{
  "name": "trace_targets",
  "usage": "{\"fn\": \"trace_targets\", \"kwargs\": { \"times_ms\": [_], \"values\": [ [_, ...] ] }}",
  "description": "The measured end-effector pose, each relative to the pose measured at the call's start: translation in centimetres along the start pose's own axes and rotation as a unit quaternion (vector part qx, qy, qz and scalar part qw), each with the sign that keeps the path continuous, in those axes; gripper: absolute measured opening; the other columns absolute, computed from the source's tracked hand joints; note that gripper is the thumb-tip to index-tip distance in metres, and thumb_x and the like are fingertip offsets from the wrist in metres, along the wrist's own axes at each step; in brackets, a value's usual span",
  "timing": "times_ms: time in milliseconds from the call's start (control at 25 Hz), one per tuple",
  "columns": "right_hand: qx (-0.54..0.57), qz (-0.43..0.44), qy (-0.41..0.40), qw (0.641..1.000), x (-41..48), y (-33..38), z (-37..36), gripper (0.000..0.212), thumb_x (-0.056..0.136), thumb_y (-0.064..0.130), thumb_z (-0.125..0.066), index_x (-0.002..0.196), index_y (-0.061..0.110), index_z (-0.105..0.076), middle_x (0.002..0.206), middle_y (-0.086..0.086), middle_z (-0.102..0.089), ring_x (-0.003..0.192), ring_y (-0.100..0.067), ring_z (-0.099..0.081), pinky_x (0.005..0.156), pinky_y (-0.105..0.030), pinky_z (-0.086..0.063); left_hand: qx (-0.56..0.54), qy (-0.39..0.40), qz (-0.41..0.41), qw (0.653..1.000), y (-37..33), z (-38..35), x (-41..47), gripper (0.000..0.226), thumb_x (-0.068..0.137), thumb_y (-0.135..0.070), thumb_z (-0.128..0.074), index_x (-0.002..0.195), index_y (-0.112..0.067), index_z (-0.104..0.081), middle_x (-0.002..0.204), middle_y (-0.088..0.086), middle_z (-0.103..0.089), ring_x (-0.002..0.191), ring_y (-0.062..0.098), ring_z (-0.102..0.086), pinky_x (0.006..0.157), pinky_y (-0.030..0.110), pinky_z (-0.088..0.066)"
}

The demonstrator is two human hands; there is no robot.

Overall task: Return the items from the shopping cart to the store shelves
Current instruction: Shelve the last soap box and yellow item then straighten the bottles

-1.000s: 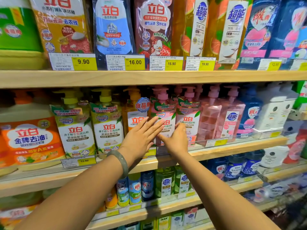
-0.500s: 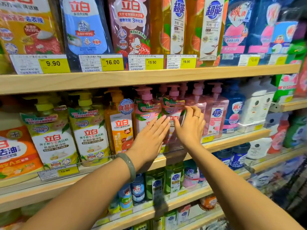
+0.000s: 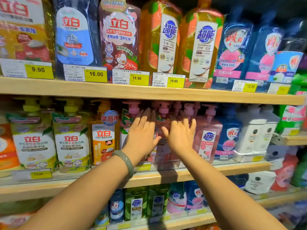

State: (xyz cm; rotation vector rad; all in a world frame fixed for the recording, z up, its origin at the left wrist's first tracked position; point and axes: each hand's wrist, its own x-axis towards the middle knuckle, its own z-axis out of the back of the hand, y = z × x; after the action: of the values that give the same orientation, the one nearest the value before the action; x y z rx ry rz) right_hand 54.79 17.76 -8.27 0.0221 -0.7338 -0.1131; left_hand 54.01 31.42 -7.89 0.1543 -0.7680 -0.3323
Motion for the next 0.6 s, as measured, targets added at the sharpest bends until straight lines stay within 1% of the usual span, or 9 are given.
{"fn": "trace_targets", "kwargs": {
  "times_ms": [40,80,120,160,240,320,440,520,600],
  "values": [
    [0.004,0.001,-0.001,1.0,0.0,-0.2,0.1,0.05,0.093,0.051,-0.043,0.103,0.007,-0.063,0.105,-0.015,-0.068,0.123,-0.032,-0.043,0.111,-0.049,-0.007,-0.013,-0.003,0.004,1.0,-0.1,-0.1,0.4,0.086,0.08,-0.061,-0.052,0.141,-0.001,-0.039,0.149,0.015,-0.037,0.143,0.026,-0.025,0.113,0.039,-0.014],
    [0.01,0.005,-0.005,1.0,-0.1,-0.5,0.0,0.049,0.093,0.052,-0.043,0.102,0.008,-0.063,0.105,-0.015,-0.069,0.123,-0.032,-0.043,0.111,-0.05,-0.007,-0.026,0.004,0.004,1.0,-0.3,-0.4,0.7,0.09,0.082,-0.062,-0.049,0.145,-0.001,-0.029,0.155,0.015,-0.025,0.147,0.024,-0.012,0.118,0.04,-0.007],
    [0.018,0.009,-0.011,1.0,-0.1,-0.7,0.0,0.048,0.093,0.052,-0.044,0.099,0.008,-0.064,0.102,-0.014,-0.07,0.121,-0.032,-0.045,0.11,-0.05,-0.008,-0.036,0.009,0.007,0.999,-0.6,-0.4,0.9,0.088,0.082,-0.061,-0.048,0.145,-0.002,-0.029,0.156,0.016,-0.022,0.148,0.024,-0.007,0.12,0.04,-0.003],
    [0.024,0.013,-0.019,0.999,0.0,-0.9,0.0,0.047,0.091,0.052,-0.046,0.095,0.009,-0.064,0.096,-0.013,-0.071,0.118,-0.032,-0.048,0.108,-0.05,-0.008,-0.048,0.019,0.01,0.999,-0.8,-0.4,1.0,0.082,0.082,-0.06,-0.048,0.14,-0.003,-0.037,0.154,0.016,-0.026,0.147,0.024,-0.009,0.12,0.039,-0.004],
    [0.024,0.026,-0.045,0.998,-0.1,-1.0,-0.2,0.043,0.086,0.052,-0.056,0.081,0.01,-0.065,0.08,-0.011,-0.072,0.106,-0.033,-0.056,0.102,-0.051,-0.013,-0.077,0.026,0.028,0.996,-1.2,0.1,1.0,0.064,0.083,-0.056,-0.051,0.124,-0.006,-0.051,0.146,0.016,-0.04,0.143,0.026,-0.021,0.117,0.039,-0.011],
    [0.021,0.027,-0.083,0.996,-0.2,-1.1,-0.5,0.041,0.08,0.052,-0.062,0.074,0.011,-0.063,0.068,-0.009,-0.069,0.097,-0.033,-0.062,0.098,-0.051,-0.02,-0.085,0.017,0.041,0.995,-1.5,0.2,0.6,0.054,0.085,-0.052,-0.052,0.117,-0.008,-0.052,0.138,0.015,-0.048,0.136,0.028,-0.029,0.113,0.038,-0.018],
    [0.014,0.047,-0.12,0.992,-0.5,-2.0,-1.0,0.037,0.081,0.049,-0.06,0.081,0.012,-0.062,0.073,-0.005,-0.07,0.101,-0.032,-0.062,0.1,-0.049,-0.022,-0.072,-0.025,0.037,0.996,-2.4,0.1,-0.4,0.052,0.082,-0.047,-0.059,0.115,-0.007,-0.052,0.118,0.011,-0.057,0.119,0.03,-0.042,0.104,0.04,-0.03],
    [0.012,0.065,-0.119,0.991,-0.9,-2.4,-1.1,0.034,0.08,0.046,-0.066,0.086,0.013,-0.062,0.076,-0.004,-0.07,0.103,-0.031,-0.061,0.102,-0.049,-0.021,-0.051,-0.051,0.032,0.997,-2.6,-0.4,-0.7,0.057,0.076,-0.042,-0.068,0.116,-0.004,-0.055,0.108,0.01,-0.061,0.115,0.032,-0.05,0.105,0.043,-0.036],
    [0.017,0.08,-0.119,0.99,-1.1,-2.2,-1.0,0.037,0.076,0.046,-0.07,0.09,0.013,-0.061,0.077,-0.004,-0.07,0.105,-0.03,-0.061,0.103,-0.047,-0.02,-0.029,-0.062,0.029,0.997,-2.0,-1.0,-0.8,0.055,0.074,-0.04,-0.072,0.113,-0.005,-0.057,0.101,0.01,-0.063,0.111,0.033,-0.053,0.101,0.044,-0.04]
  ]
}}
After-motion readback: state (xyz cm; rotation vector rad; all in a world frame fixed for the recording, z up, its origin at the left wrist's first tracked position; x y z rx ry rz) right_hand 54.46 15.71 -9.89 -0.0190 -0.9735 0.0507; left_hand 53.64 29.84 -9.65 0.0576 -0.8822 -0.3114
